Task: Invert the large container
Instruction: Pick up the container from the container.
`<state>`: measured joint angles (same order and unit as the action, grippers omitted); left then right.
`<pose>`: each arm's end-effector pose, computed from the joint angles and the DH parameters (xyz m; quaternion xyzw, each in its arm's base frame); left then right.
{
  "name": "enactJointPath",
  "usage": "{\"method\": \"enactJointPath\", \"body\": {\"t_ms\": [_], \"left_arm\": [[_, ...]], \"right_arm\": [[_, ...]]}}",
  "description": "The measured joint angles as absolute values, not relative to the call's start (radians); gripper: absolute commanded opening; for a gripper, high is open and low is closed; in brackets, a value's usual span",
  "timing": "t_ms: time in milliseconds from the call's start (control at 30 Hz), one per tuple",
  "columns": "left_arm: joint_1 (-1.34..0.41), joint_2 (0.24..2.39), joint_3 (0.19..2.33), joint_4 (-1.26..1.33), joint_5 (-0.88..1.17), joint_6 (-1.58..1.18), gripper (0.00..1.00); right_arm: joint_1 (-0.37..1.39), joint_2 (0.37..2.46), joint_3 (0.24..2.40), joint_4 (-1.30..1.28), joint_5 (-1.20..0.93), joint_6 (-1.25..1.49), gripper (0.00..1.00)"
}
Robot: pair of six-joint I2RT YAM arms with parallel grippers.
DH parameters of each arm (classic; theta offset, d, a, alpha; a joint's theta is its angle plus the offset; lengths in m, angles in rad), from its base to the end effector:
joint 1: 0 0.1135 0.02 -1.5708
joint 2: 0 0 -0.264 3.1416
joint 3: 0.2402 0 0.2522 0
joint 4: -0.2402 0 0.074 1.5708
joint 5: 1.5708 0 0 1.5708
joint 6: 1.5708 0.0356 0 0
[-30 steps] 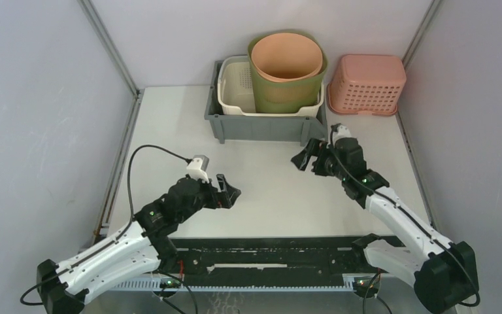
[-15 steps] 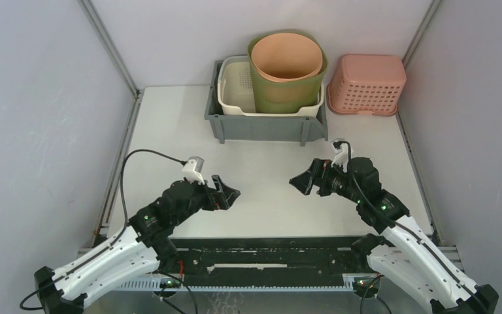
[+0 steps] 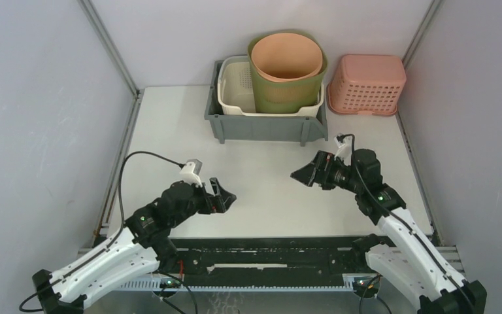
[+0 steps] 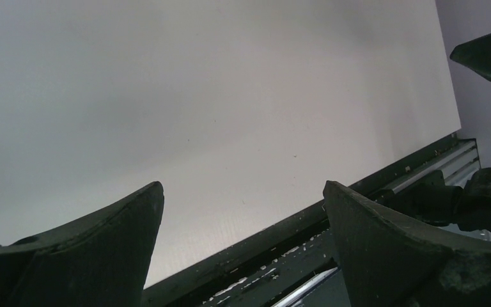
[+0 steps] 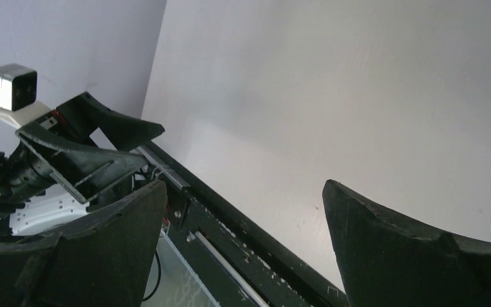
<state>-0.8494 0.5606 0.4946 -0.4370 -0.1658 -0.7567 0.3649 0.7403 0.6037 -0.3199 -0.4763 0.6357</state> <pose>0.0971 -0.1015 0.2450 -0.0023 0.8589 -0.3154 0.4035 0.1537 0.0762 0.2711 -0.0123 0.8341 0.4222 0.3548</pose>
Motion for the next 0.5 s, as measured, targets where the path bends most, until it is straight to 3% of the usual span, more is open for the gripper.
{"method": "enactJointPath", "body": {"t_ms": [200, 333, 500], "left_arm": [[-0.849, 0.562, 0.536, -0.504, -0.196, -0.743, 1.00], [-0.845, 0.579, 0.580, -0.532, -0.197, -0.744, 1.00], [-0.827, 0.680, 0.635, -0.538, -0.158, -0.760, 1.00]], "right_arm": [[0.414, 0.902, 0.677, -0.287, -0.410, 0.637, 1.00], [0.527, 0.915, 0.700, -0.327, -0.327, 0.630, 1.00], [0.534, 0.902, 0.756, -0.376, -0.266, 0.634, 1.00]]}}
